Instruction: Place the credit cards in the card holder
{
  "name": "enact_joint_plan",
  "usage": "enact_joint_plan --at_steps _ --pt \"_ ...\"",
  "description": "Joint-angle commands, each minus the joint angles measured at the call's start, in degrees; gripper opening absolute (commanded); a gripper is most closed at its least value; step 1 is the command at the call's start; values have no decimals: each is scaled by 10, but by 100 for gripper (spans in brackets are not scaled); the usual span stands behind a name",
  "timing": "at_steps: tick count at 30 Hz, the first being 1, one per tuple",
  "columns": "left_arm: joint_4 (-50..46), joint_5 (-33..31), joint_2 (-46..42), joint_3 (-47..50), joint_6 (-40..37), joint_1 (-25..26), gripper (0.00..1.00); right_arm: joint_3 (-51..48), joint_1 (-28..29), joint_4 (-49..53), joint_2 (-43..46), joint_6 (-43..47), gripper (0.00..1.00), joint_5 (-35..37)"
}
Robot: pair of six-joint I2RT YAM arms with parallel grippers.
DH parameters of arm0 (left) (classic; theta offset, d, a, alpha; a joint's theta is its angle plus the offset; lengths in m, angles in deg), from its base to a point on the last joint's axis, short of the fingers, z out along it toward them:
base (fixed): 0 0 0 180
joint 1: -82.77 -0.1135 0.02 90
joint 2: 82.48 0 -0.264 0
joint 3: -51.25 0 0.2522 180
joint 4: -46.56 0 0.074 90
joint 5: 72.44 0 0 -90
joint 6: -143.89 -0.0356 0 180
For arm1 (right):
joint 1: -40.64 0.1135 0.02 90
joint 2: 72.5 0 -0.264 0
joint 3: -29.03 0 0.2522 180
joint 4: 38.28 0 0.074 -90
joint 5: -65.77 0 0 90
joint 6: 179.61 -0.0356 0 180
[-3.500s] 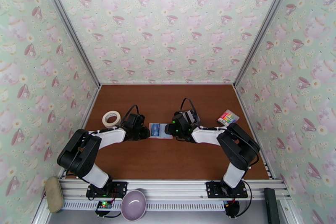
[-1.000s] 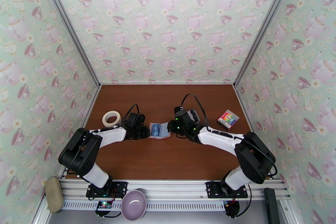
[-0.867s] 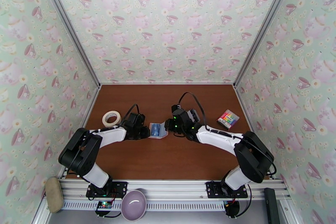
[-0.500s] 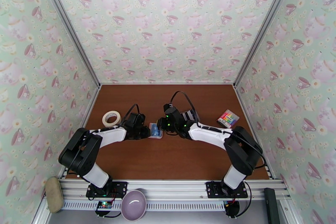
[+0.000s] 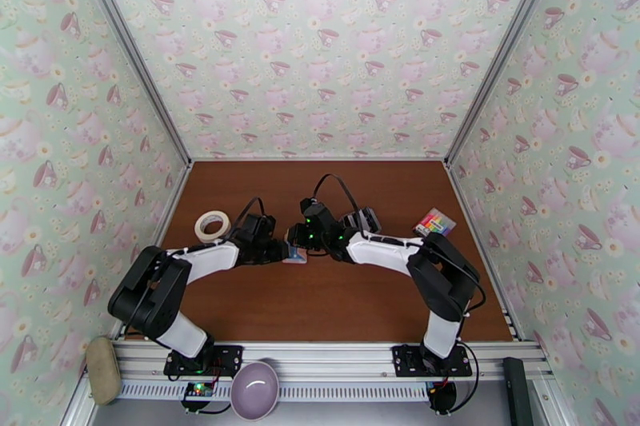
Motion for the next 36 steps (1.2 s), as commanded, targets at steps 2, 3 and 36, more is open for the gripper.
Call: enact_joint_plan --at_steps 2,3,36 --pt "-28 -12 -37 10 -11 -9 40 18 6 -21 -28 -16 7 -17" --pt "-33 -16 -44 12 -12 -10 40 19 6 -25 -32 -19 7 -20" --pt "-62 -28 -118 57 -14 -31 40 79 12 -16 -86 -19 54 -54"
